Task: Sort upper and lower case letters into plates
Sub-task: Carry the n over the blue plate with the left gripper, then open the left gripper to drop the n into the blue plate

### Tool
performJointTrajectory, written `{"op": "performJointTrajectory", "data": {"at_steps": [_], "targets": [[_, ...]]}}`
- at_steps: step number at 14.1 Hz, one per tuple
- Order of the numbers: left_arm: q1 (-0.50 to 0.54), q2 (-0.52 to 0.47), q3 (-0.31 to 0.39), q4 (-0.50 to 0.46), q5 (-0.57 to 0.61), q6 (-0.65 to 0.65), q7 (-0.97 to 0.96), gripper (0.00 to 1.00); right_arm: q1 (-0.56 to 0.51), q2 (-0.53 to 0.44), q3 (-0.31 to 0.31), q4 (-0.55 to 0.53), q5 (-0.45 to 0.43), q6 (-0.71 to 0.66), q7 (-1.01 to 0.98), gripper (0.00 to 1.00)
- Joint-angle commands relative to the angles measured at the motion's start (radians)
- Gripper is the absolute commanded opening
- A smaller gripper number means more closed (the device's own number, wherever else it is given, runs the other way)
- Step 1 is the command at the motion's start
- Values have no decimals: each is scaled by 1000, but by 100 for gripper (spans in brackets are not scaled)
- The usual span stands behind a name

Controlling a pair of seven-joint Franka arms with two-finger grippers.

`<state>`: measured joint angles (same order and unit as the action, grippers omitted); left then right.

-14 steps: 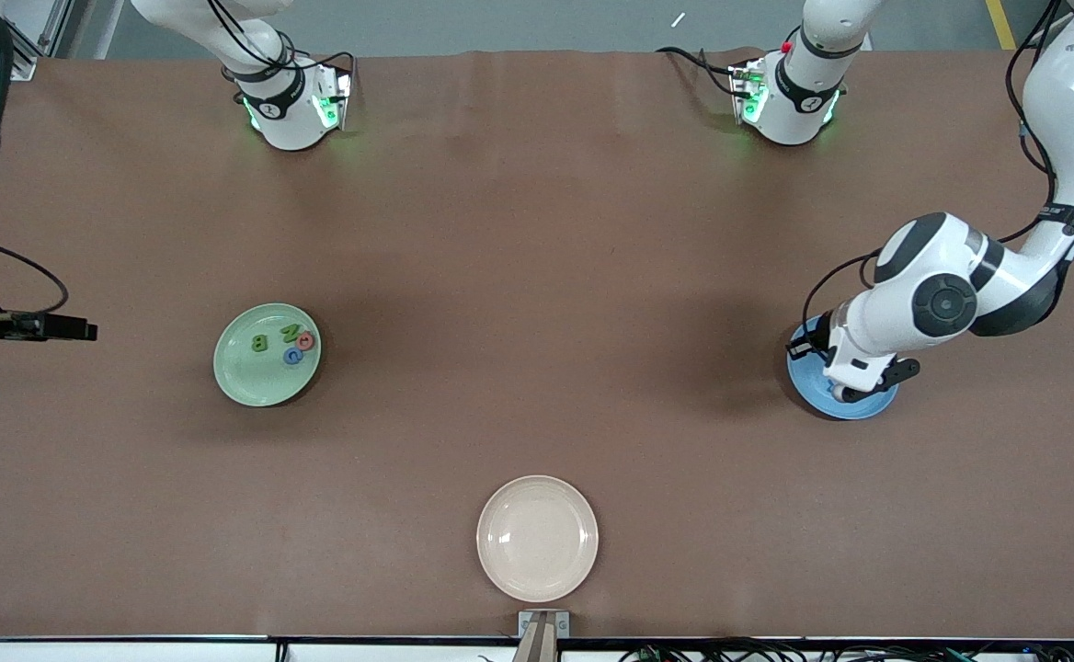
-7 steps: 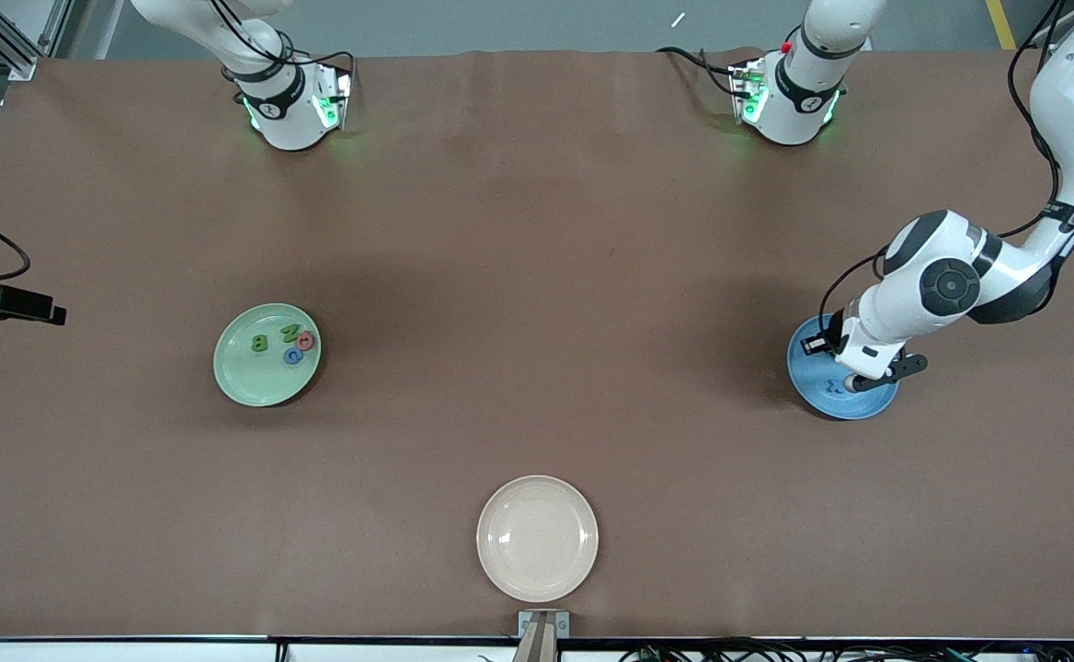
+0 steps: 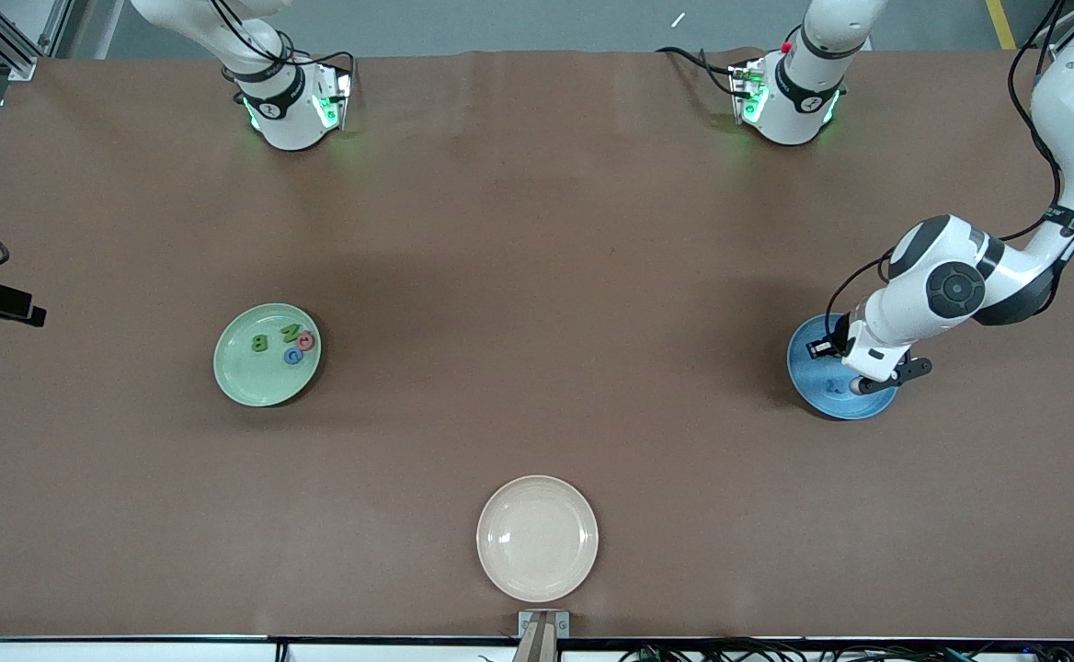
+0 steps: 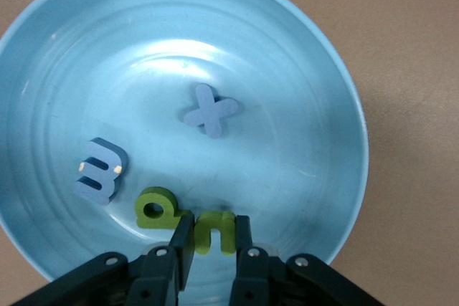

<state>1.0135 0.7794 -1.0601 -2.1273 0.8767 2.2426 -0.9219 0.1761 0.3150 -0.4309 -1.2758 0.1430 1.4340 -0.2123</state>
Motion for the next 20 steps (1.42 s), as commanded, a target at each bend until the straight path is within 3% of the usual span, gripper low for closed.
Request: {"op": "performJointTrajectory", "data": {"at_steps": [1,2,10,14,16,20], "targets": [[-1,-3,3,0,21,11,-6,79,5,-14,-2,-3,3,-47,2,100],[0,-11,2,0,21,6,-11,100,3,-14,-3,-5,-6,-53,-1,100],[30,-25,-144,52,5,-136,-9,100,-12,-40,-22,-8,-10,-98,-1,100],[37,-28,-173,72,-25,-155,3,100,-38,-57,3,-10,-8,-80,8,100],[27,-145,-181,76,-121,-161,58,100,-88,-65,62,-17,-7,-79,8,100],[10,-343,-132,158,-447,-161,393,100,-159,-99,152,-62,-8,-61,8,100]]}}
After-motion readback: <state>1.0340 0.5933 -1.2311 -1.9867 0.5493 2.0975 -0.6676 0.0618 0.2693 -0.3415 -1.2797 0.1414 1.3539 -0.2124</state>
